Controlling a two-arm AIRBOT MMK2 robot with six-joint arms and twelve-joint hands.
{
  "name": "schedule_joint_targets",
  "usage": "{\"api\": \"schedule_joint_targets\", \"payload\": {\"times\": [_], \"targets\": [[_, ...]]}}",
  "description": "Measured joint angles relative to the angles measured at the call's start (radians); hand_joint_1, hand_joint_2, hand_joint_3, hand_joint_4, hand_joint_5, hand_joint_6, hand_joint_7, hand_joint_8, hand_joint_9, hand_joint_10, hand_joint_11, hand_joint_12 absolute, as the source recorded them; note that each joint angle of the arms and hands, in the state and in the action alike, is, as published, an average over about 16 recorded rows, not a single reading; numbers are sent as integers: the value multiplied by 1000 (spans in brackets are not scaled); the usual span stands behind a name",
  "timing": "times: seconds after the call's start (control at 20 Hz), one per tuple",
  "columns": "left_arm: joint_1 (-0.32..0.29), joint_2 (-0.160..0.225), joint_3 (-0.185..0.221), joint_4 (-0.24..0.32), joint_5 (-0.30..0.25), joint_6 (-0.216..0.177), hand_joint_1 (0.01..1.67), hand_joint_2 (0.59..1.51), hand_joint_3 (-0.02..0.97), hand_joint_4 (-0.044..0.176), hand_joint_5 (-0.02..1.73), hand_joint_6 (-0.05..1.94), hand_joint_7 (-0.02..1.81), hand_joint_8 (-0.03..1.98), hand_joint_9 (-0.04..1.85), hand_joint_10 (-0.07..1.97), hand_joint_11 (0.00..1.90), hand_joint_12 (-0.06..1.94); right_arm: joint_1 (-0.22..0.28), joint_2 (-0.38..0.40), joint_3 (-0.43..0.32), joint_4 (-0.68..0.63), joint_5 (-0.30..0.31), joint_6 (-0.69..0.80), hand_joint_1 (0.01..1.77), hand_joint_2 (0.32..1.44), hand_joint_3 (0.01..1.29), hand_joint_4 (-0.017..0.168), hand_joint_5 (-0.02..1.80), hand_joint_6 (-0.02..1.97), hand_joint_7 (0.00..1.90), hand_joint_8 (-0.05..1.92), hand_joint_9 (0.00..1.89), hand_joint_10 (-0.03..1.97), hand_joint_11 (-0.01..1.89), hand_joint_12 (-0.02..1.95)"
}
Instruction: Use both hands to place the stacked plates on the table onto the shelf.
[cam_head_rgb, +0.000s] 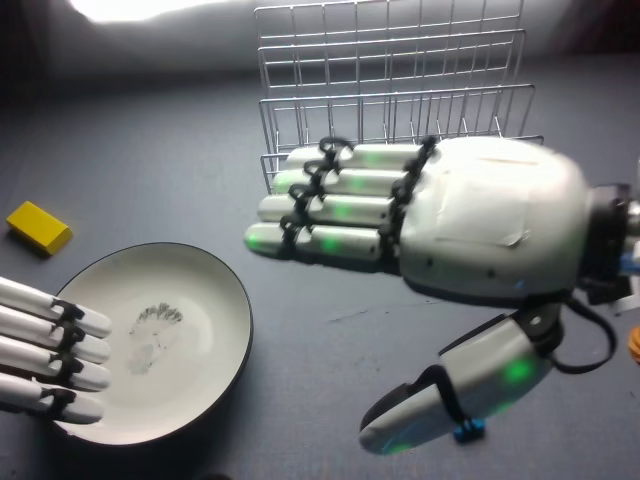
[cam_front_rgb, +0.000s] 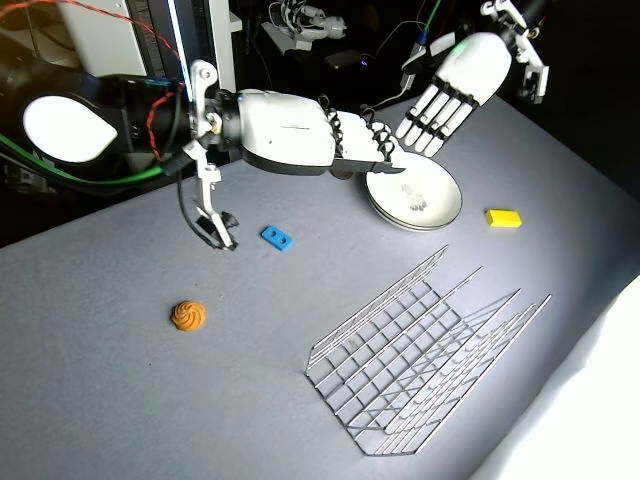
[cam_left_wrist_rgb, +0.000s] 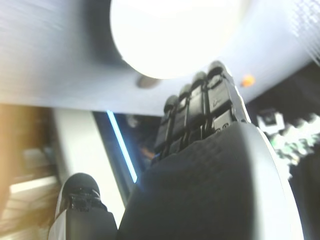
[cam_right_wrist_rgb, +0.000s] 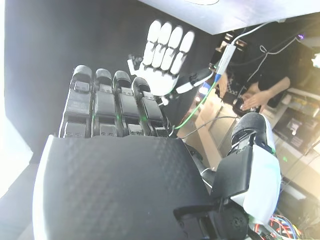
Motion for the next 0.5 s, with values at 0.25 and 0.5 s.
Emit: {"api": "schedule_joint_targets", "payload": {"times": [0.25,0.5], "targets": [[40,-39,19,8,29,17,23,977,9,1,20,9,15,-14,17,8,16,-18,6,-62,29,12,-25,5,14,926,33,2,20,20,21,13,22,8,20,-7],[57,-69,47,20,62,17,23,982,9,0,20,8,18,-14,18,8,16,-18,20,-100,41,35,-45,3,13,962,33,2,20,20,21,13,21,8,20,-7]]}}
